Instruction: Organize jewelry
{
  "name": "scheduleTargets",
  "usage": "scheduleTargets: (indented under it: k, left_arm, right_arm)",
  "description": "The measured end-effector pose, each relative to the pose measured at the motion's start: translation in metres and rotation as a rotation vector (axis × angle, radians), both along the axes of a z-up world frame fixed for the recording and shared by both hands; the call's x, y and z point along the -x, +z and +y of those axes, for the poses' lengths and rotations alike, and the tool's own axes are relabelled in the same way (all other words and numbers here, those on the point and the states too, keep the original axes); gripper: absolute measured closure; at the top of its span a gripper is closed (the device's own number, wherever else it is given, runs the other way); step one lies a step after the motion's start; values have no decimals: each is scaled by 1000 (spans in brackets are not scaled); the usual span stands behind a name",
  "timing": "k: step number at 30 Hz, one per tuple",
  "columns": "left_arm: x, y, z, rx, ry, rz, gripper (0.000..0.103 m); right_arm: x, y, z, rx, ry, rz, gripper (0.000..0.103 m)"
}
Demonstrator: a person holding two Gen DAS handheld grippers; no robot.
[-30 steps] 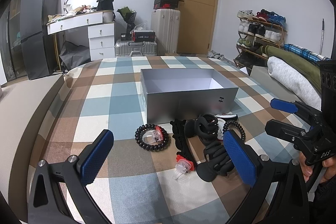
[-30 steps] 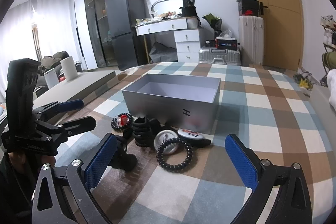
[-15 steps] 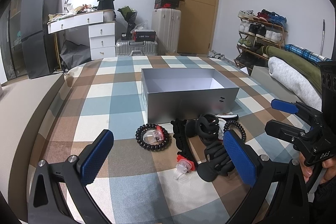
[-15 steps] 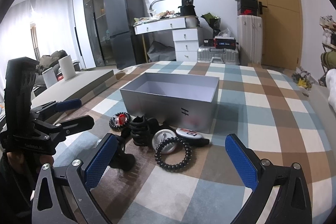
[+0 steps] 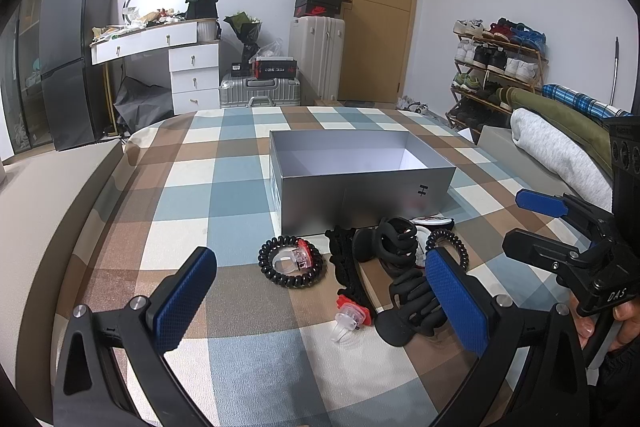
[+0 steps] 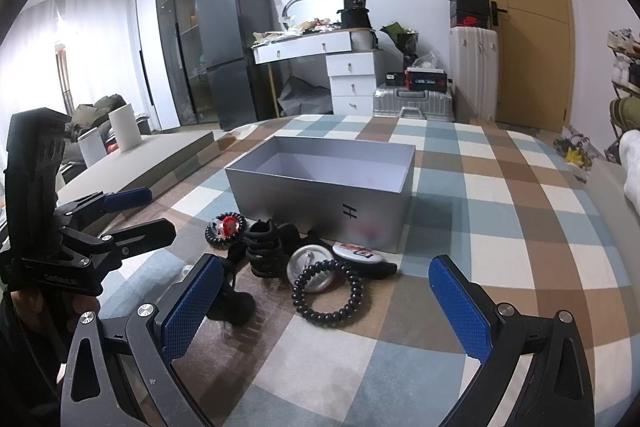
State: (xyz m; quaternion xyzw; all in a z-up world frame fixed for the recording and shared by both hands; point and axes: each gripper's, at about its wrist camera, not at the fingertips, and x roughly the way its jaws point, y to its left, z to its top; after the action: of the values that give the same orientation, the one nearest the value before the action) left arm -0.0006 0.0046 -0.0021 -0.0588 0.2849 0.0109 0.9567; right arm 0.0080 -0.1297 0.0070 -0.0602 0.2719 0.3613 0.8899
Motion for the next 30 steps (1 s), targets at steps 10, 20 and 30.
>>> scheduleTargets:
  k: [10, 20, 30]
  left_arm:
    - [-1, 0, -1, 0, 1, 0, 1]
    - [-1, -1, -1, 1, 2, -1, 1]
    - [-2, -2, -2, 1, 2, -3, 1]
  right_arm:
    - [0, 0, 0, 5, -4, 0, 0]
    - [1, -1, 2, 12, -3, -4, 0]
    - [1, -1, 6, 31, -10, -8, 0]
